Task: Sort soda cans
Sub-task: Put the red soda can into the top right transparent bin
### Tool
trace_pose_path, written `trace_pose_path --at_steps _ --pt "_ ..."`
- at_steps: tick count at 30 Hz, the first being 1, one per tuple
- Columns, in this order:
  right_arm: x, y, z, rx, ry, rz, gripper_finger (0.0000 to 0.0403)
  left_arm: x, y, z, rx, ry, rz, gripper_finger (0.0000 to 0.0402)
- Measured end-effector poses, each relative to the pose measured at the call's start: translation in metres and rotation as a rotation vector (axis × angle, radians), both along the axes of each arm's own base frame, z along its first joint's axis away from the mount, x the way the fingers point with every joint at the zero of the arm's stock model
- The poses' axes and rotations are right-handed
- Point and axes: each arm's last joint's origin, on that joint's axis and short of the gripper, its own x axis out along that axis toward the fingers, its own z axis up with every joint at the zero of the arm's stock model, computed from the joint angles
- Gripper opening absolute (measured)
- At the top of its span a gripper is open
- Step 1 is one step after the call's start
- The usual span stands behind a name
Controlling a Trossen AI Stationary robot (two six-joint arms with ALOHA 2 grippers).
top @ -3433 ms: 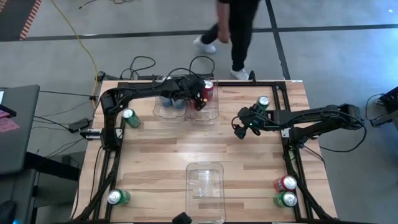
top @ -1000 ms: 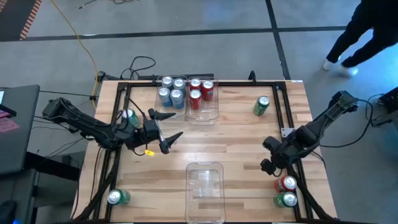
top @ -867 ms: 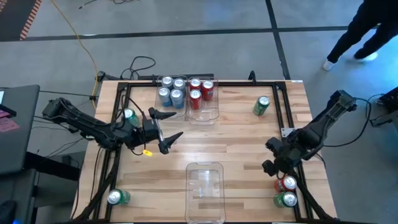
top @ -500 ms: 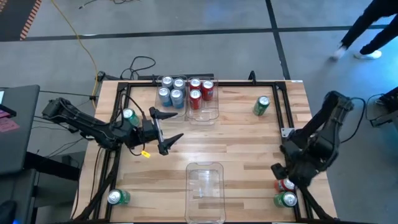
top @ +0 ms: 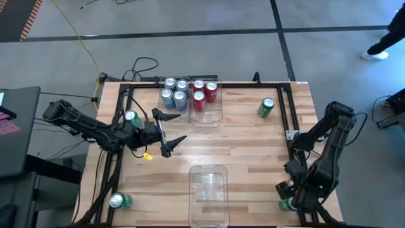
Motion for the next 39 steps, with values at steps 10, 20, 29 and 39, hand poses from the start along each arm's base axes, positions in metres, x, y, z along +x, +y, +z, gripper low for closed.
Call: trace_pose_path --at_steps 10,20,29,39 --pt "-0.004 0.019 -0.020 -0.087 0.045 0.073 0.0379 -0.002 0.008 0.004 -0.001 -0.017 0.029 0.0398" --pt "-0.005 0.027 -0.033 -0.167 0.073 0.124 0.0398 0.002 0.017 0.001 -0.012 0.000 0.011 0.0398" --pt "-0.002 0.031 -0.051 -0.236 0.086 0.111 0.0399 0.002 0.018 0.000 -0.027 0.001 0.003 0.0398" --pt "0.009 0.025 -0.078 -0.195 0.066 0.056 0.0364 0.002 0.018 0.000 -0.026 0.006 0.004 0.0398"
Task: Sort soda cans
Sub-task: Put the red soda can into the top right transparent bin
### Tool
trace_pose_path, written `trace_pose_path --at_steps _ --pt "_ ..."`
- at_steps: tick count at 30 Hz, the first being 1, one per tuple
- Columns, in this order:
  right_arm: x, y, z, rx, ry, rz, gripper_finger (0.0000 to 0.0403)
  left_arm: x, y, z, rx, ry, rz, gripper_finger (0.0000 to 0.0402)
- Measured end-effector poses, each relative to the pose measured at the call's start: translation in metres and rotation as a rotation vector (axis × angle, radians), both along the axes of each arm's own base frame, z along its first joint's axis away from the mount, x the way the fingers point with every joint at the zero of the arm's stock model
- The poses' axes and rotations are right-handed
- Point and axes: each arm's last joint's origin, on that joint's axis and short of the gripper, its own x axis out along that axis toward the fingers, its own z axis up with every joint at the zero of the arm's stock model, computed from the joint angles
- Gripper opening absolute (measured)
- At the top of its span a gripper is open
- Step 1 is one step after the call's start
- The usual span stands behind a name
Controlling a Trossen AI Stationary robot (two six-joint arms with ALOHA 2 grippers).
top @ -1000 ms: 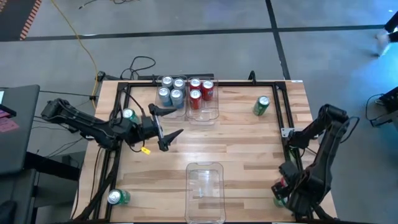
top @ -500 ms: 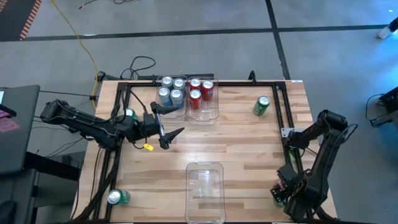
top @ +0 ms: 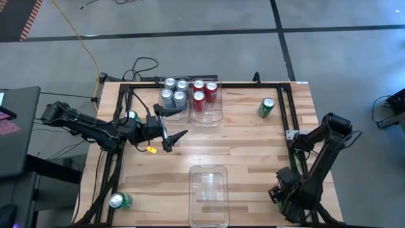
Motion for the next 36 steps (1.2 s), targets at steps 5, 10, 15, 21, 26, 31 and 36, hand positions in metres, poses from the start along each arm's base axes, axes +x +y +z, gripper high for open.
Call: trace_pose_path --at_steps 5,10,15,21,26,31,36 --pt "0.009 -0.007 0.001 -0.008 0.018 0.011 0.0307 -0.001 0.000 0.001 0.007 -0.005 0.004 0.0398" --pt "0.034 -0.024 0.002 0.010 0.045 0.065 0.0307 -0.006 0.002 0.004 0.004 -0.005 0.012 0.0398" --pt "0.073 -0.053 0.013 -0.008 -0.006 0.189 0.0307 -0.017 0.005 0.004 -0.016 0.066 0.026 0.0398" --pt "0.109 -0.103 0.041 -0.088 0.040 0.311 0.0310 -0.033 0.008 0.000 -0.067 0.162 0.020 0.0398" --pt "0.135 -0.148 0.062 -0.137 0.018 0.383 0.0310 -0.040 0.011 -0.003 -0.086 0.207 0.063 0.0398" --pt "0.160 -0.192 0.074 -0.168 -0.079 0.433 0.0310 -0.040 0.014 -0.001 -0.076 0.197 0.129 0.0398" --pt "0.174 -0.225 0.088 -0.197 -0.155 0.477 0.0310 -0.040 0.016 -0.002 -0.072 0.205 0.147 0.0398"
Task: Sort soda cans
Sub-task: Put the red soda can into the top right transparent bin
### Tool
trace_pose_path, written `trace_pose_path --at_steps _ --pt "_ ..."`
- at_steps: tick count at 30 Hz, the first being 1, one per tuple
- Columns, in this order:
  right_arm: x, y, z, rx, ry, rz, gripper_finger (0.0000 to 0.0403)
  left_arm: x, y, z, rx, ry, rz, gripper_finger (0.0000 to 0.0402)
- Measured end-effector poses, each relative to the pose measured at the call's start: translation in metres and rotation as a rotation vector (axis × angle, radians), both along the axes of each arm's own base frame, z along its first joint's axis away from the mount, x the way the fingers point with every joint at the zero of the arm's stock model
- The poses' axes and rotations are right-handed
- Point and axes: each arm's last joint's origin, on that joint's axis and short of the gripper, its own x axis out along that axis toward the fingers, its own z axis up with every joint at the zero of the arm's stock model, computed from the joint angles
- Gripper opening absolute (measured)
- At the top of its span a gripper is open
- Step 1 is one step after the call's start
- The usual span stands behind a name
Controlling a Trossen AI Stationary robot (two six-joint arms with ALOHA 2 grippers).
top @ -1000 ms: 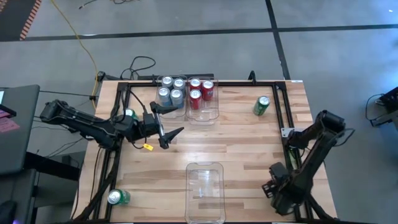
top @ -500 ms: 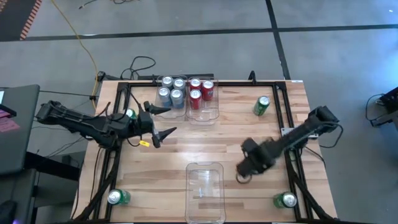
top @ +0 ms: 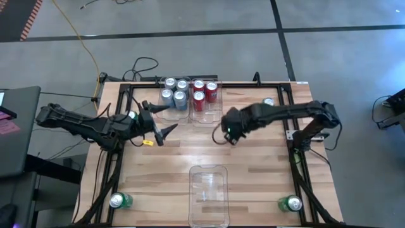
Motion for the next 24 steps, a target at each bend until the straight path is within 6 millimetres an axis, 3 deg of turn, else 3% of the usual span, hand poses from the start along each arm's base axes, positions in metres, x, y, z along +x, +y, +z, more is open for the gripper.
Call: trace_pose_path --at_steps 7,13,17,24 --pt "0.004 -0.043 0.037 -0.030 -0.091 -0.008 0.0310 0.001 0.009 0.000 0.003 0.005 0.043 0.0398" --pt "0.005 -0.087 0.045 -0.043 -0.182 -0.044 0.0311 0.001 0.017 -0.003 -0.026 0.012 0.069 0.0398" --pt "0.014 -0.120 0.039 -0.050 -0.246 -0.050 0.0311 0.001 0.022 -0.002 -0.035 0.003 0.093 0.0398" --pt "0.049 -0.157 -0.016 0.013 -0.169 0.001 0.0311 0.002 0.028 -0.008 -0.050 0.043 0.129 0.0398"
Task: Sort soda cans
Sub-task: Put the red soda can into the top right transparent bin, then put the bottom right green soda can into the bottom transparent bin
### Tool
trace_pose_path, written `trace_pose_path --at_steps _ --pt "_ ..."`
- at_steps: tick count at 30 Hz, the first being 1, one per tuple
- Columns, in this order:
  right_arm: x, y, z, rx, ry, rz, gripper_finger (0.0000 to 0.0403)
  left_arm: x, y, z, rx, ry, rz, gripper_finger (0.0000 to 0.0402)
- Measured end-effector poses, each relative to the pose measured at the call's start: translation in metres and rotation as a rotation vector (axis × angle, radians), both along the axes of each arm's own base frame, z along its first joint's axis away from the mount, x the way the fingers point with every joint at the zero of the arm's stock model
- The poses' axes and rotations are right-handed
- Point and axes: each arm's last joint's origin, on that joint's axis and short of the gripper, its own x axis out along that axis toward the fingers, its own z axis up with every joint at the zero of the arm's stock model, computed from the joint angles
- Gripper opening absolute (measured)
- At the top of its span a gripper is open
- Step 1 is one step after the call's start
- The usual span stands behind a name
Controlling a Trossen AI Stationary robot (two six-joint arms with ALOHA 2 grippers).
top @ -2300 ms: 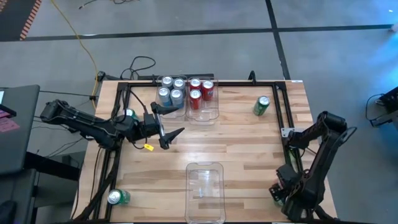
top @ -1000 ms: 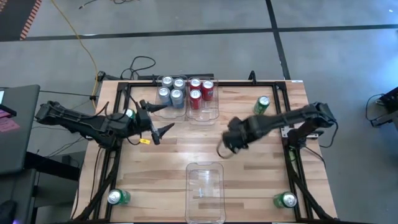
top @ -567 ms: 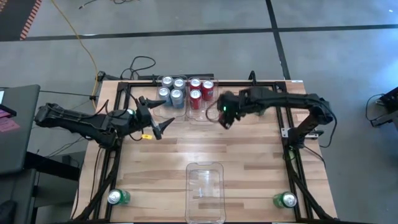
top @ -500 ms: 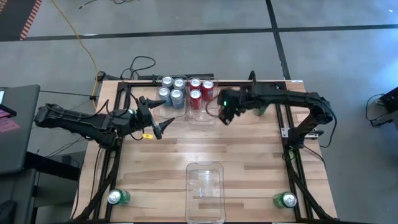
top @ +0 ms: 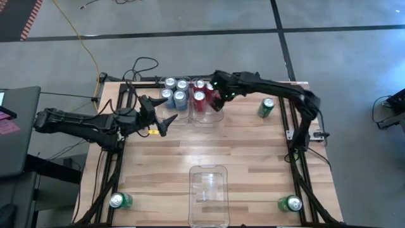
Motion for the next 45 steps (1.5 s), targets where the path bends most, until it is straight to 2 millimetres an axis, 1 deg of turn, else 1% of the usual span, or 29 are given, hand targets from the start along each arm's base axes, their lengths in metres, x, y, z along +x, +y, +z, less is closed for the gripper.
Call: trace_pose_path --at_steps 5,10,12,16,19,24,26,28,32,35,38,42,45 --pt "0.017 -0.012 -0.037 0.017 0.079 0.046 0.0311 0.001 0.004 -0.004 -0.008 0.030 0.024 0.0398" --pt "0.030 -0.018 -0.063 0.011 0.109 0.086 0.0311 0.002 0.008 -0.007 -0.012 0.049 0.042 0.0398" --pt "0.034 -0.020 -0.067 -0.003 0.105 0.106 0.0311 0.002 0.009 -0.008 -0.017 0.064 0.048 0.0398" --pt "0.037 -0.022 -0.067 -0.032 0.086 0.142 0.0317 0.003 0.011 -0.010 -0.022 0.068 0.060 0.0398" --pt "0.040 -0.021 -0.065 -0.056 0.065 0.173 0.0338 0.003 0.011 -0.010 -0.024 0.068 0.063 0.0398" --pt "0.045 -0.020 -0.063 -0.080 0.032 0.191 0.0389 0.003 0.011 -0.010 -0.024 0.070 0.063 0.0398" --pt "0.046 -0.021 -0.063 -0.085 0.024 0.190 0.0393 0.003 0.011 -0.011 -0.024 0.080 0.063 0.0398" --pt "0.047 -0.021 -0.064 -0.083 0.017 0.181 0.0387 0.002 0.011 -0.012 -0.024 0.095 0.064 0.0398" --pt "0.043 -0.019 -0.054 -0.077 -0.010 0.144 0.0385 0.000 0.011 -0.015 -0.039 0.118 0.066 0.0398" --pt "0.039 -0.014 -0.037 -0.110 -0.035 0.139 0.0386 -0.003 0.009 -0.015 -0.058 0.122 0.059 0.0398" --pt "0.033 -0.005 -0.016 -0.189 -0.049 0.110 0.0386 -0.008 0.005 -0.016 -0.091 0.128 0.043 0.0398" --pt "0.017 0.012 0.012 -0.251 -0.031 0.096 0.0384 -0.016 -0.004 -0.017 -0.116 0.129 0.070 0.0398" --pt "0.007 0.026 0.021 -0.225 0.006 0.110 0.0384 -0.022 -0.011 -0.016 -0.106 0.126 0.104 0.0398"
